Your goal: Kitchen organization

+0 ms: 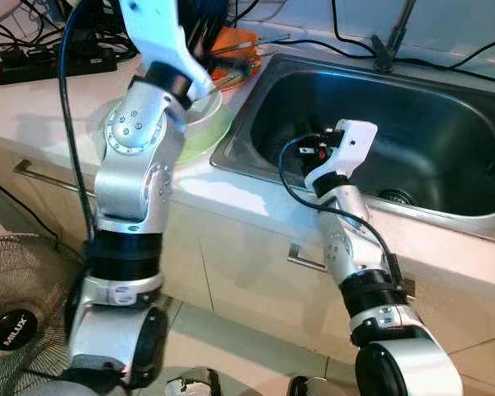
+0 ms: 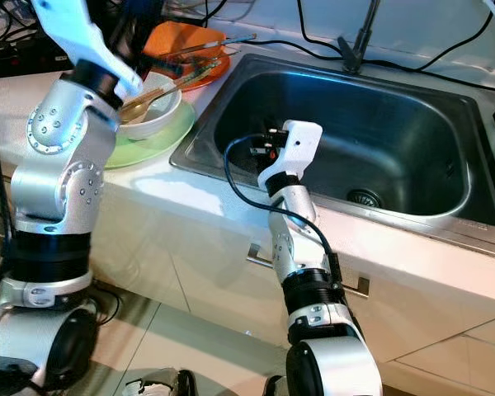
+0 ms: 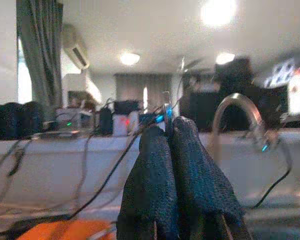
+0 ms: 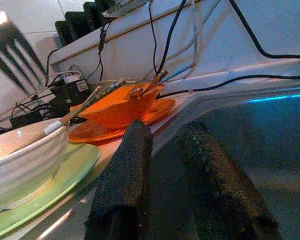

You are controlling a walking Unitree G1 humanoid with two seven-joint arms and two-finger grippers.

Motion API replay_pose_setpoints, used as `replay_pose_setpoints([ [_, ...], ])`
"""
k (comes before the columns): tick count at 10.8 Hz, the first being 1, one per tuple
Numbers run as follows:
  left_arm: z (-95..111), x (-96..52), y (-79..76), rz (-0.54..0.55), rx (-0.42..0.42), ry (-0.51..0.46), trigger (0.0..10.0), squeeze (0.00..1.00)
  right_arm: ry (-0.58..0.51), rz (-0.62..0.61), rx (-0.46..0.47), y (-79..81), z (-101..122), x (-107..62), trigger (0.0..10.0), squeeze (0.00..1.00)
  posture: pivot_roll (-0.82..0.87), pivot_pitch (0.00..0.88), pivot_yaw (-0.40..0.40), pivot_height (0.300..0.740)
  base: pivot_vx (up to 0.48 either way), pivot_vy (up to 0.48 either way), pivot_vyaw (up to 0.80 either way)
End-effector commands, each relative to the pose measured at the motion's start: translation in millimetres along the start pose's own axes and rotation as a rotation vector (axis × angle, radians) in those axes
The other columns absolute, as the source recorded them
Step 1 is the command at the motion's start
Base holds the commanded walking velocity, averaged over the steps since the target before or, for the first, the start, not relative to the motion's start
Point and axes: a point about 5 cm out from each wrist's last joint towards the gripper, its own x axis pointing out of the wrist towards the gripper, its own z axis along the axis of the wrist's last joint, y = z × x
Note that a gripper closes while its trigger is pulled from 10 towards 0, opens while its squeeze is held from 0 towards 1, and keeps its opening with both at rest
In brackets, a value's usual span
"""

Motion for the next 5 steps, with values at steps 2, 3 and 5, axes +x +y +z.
replay_pose_setpoints([
  [2,-4.9,-2.5,-10.5,-0.031,-0.078,-0.016,10.0,0.00,-0.026,-0.037,-0.044,-14.4,9.1,2.4,10.0,0.00,0.12,0.058,-0.001,0.740,0.000,0.000,0.00],
  [3,-16.2,-5.3,-17.4,-0.053,-0.103,0.016,10.0,0.00,-0.049,-0.047,-0.060,-21.9,17.4,3.6,10.0,1.00,0.11,0.062,0.002,0.740,0.000,0.000,0.00],
  [5,-25.2,-6.6,-21.3,-0.058,-0.142,0.043,10.0,0.00,-0.088,-0.036,-0.095,-30.9,32.8,6.6,10.0,1.00,0.10,0.074,0.008,0.740,0.000,0.000,0.00],
])
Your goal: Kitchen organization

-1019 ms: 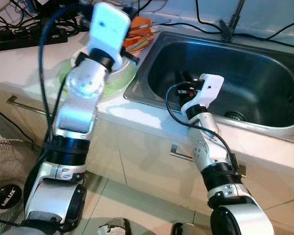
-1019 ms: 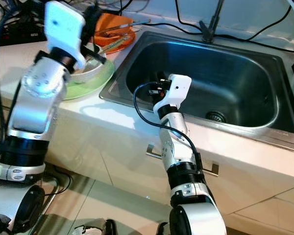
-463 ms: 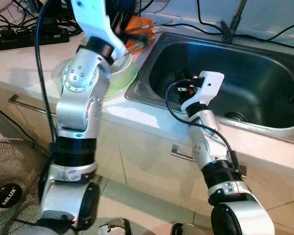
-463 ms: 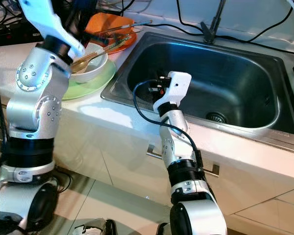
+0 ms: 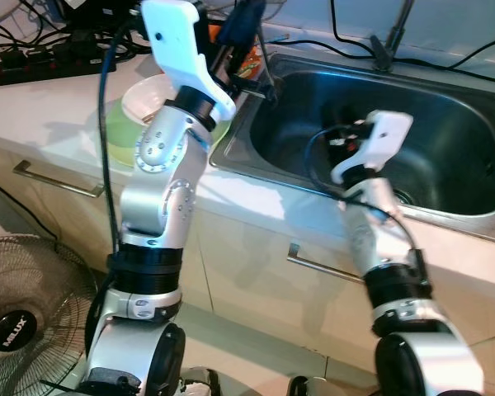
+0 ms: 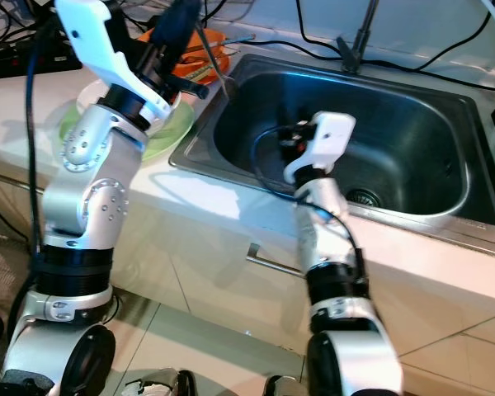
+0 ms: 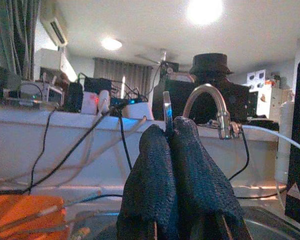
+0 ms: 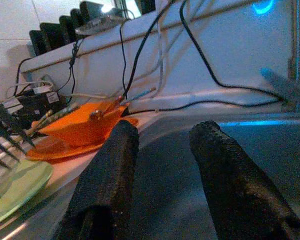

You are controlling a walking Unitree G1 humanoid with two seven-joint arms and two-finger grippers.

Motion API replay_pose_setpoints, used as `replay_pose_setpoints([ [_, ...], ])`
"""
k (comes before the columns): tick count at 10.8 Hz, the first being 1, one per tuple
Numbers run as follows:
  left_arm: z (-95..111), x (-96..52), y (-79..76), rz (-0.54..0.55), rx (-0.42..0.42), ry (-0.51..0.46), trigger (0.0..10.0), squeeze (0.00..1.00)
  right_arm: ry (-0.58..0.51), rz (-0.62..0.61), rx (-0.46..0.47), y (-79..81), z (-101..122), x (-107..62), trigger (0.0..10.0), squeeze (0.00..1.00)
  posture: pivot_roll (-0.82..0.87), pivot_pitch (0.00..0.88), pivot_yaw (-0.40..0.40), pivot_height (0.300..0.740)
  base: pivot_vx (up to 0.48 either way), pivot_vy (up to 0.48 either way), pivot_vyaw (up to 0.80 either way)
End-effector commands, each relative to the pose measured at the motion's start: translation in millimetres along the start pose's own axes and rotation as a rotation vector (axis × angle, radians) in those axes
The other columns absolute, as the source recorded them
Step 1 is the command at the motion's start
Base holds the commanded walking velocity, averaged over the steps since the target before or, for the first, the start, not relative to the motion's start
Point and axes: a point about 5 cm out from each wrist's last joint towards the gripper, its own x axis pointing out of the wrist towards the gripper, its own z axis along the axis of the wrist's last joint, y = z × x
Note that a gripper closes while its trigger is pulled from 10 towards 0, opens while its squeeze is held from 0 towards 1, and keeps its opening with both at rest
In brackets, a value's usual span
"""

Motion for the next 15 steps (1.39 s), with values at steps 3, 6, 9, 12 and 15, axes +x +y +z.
replay_pose_setpoints([
  [3,-3.5,-2.2,-0.6,-0.016,-0.012,-0.001,10.0,0.00,-0.069,0.200,-0.070,1.8,28.4,6.5,10.0,1.00,0.09,0.058,0.016,0.740,0.000,0.000,0.00],
  [6,-6.2,-4.7,2.3,-0.018,-0.021,0.010,10.0,0.00,-0.036,0.442,-0.116,5.7,35.6,-2.5,10.0,0.00,0.09,0.050,0.019,0.740,0.000,0.000,0.00],
  [9,-8.3,-6.6,2.8,-0.028,-0.016,0.019,10.0,0.00,-0.035,0.502,-0.096,13.7,35.9,-7.2,10.0,0.00,0.09,0.060,0.024,0.740,0.000,0.000,0.00],
  [12,-12.0,-4.6,-6.2,-0.078,-0.023,0.030,10.0,0.00,-0.015,0.648,-0.057,33.2,33.8,-16.9,10.0,0.00,0.09,0.068,0.025,0.740,0.000,0.000,0.00],
  [15,-18.0,-2.8,-22.2,-0.130,-0.063,0.042,10.0,0.00,-0.008,0.689,-0.022,45.5,31.9,-19.8,10.0,0.00,0.09,0.071,0.023,0.740,0.000,0.000,0.00],
])
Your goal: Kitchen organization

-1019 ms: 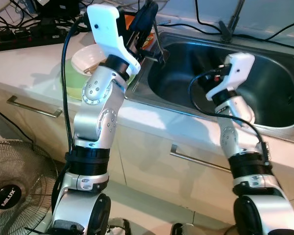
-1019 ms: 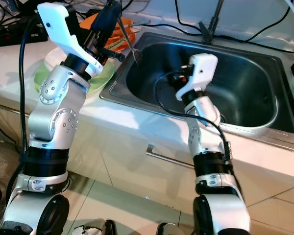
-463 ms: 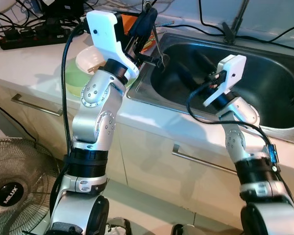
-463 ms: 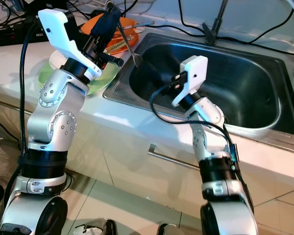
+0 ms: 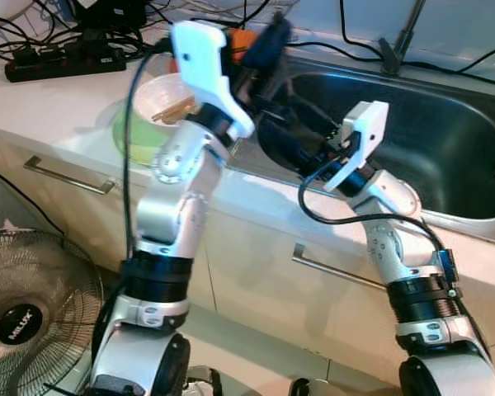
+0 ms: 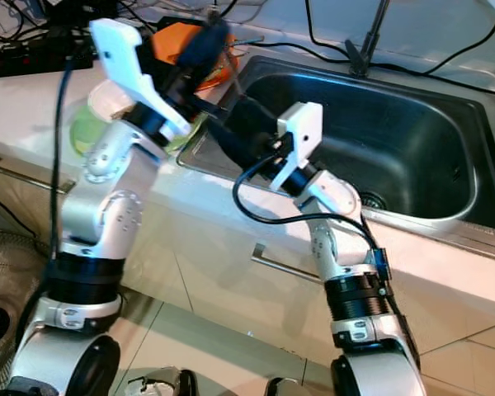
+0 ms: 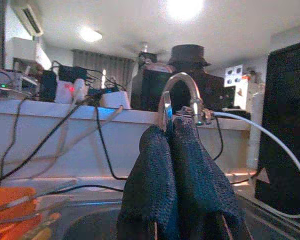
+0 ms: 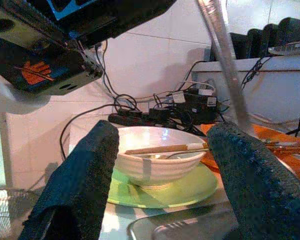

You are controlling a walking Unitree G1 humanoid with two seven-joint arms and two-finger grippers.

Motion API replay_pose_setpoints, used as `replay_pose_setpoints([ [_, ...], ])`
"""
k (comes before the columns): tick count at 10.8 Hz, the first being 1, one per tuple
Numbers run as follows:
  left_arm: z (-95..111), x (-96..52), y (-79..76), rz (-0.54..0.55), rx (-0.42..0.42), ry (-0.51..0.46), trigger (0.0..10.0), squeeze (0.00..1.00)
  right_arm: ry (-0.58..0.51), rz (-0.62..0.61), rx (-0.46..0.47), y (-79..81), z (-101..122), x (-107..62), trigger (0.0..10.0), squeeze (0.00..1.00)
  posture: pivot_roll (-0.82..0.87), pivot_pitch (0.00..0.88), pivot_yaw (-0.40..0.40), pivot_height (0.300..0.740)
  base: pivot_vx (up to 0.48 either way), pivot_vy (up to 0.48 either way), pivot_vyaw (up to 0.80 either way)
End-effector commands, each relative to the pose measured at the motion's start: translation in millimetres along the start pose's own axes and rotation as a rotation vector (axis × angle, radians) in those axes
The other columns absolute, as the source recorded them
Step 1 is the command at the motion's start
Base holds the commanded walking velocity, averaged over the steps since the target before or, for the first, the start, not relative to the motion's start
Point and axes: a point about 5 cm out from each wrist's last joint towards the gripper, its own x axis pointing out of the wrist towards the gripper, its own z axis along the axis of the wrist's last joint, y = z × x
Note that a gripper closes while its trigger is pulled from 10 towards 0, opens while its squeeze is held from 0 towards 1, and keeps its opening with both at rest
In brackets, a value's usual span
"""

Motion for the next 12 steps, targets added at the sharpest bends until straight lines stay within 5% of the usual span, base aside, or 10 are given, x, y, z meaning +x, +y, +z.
replay_pose_setpoints([
  [1,-4.0,0.0,-5.1,-0.029,-0.018,0.015,10.0,0.00,-0.012,0.008,0.003,2.8,2.9,1.0,10.0,0.00,0.09,0.073,0.022,0.740,0.000,0.000,0.00],
  [7,-14.5,-1.8,-21.3,-0.075,-0.070,0.047,10.0,0.00,-0.014,-0.063,0.006,1.1,-0.9,5.4,10.0,0.00,0.10,0.078,0.020,0.740,0.000,0.000,0.00],
  [8,-14.4,-2.1,-21.0,-0.074,-0.070,0.048,10.0,0.00,-0.018,-0.104,0.011,-2.8,-1.9,5.2,0.0,0.00,0.10,0.079,0.020,0.740,0.000,0.000,0.00],
  [12,-15.3,-2.7,-20.5,-0.074,-0.077,0.051,10.0,0.00,-0.017,-0.105,0.014,-2.8,-3.5,6.0,0.0,0.00,0.10,0.073,0.022,0.740,0.000,0.000,0.00],
])
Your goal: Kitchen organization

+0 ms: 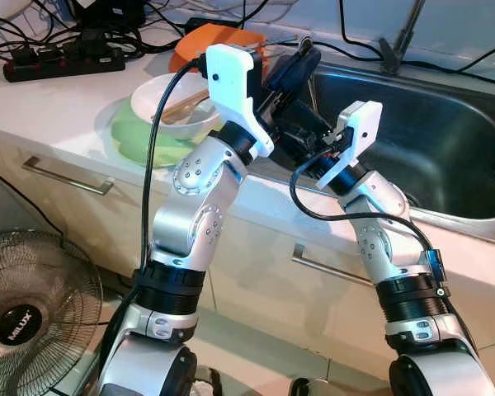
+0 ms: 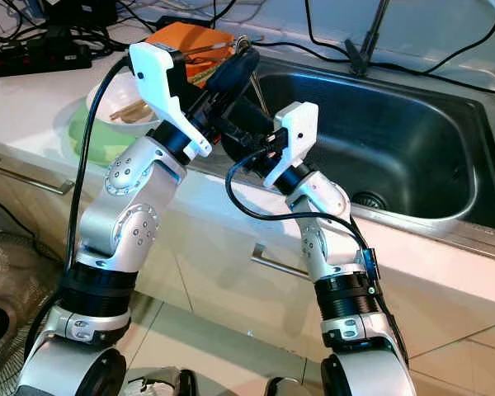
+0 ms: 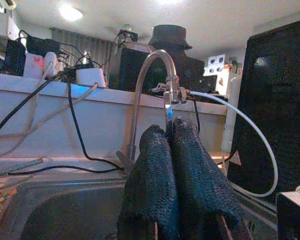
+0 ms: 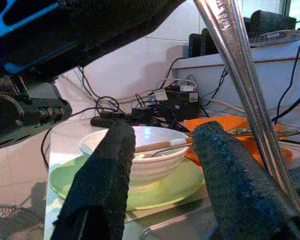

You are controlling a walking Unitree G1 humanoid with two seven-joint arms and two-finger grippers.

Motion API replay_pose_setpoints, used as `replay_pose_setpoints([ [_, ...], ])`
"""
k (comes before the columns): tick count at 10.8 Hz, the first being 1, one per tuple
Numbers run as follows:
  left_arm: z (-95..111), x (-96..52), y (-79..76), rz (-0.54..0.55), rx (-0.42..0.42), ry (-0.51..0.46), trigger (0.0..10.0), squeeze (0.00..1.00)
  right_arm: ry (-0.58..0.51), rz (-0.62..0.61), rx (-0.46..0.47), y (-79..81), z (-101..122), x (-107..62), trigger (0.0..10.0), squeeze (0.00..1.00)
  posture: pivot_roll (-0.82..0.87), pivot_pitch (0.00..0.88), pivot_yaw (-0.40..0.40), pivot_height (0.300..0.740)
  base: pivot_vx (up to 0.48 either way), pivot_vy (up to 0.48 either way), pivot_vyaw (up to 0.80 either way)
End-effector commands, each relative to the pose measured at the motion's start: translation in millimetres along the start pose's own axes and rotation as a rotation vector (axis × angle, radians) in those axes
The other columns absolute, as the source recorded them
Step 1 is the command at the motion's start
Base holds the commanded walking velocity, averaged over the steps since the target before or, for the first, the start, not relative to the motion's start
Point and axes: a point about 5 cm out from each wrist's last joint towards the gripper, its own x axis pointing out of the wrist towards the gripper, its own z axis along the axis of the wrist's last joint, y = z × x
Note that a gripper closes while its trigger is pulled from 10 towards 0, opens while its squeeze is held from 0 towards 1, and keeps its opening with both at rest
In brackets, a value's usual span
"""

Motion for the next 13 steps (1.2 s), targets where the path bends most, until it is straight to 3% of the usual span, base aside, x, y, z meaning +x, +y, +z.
replay_pose_setpoints([
  [1,2.0,-0.7,-3.1,-0.019,-0.012,-0.009,10.0,0.00,-0.016,0.005,-0.012,0.2,3.4,1.9,0.0,0.00,0.10,0.068,0.023,0.740,0.000,0.000,0.00],
  [13,3.1,0.1,-5.9,-0.019,-0.049,-0.018,10.0,0.00,-0.022,0.009,0.019,6.3,-0.9,4.4,0.0,0.00,0.11,0.081,0.019,0.740,0.000,0.000,0.00],
])
